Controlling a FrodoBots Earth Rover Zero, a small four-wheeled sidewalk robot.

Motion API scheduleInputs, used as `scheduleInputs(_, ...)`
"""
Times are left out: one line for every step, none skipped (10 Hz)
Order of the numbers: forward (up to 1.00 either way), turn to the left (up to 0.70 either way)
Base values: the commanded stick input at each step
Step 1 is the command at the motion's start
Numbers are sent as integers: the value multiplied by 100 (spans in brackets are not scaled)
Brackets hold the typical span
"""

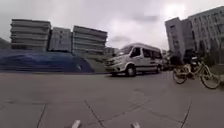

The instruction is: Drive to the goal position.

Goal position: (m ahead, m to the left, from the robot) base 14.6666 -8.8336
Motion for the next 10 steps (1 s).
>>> scheduleInputs(70,-35)
scheduleInputs(70,-29)
scheduleInputs(70,-21)
scheduleInputs(70,-7)
scheduleInputs(70,0)
scheduleInputs(70,0)
scheduleInputs(70,0)
scheduleInputs(70,0)
scheduleInputs(70,0)
scheduleInputs(70,0)
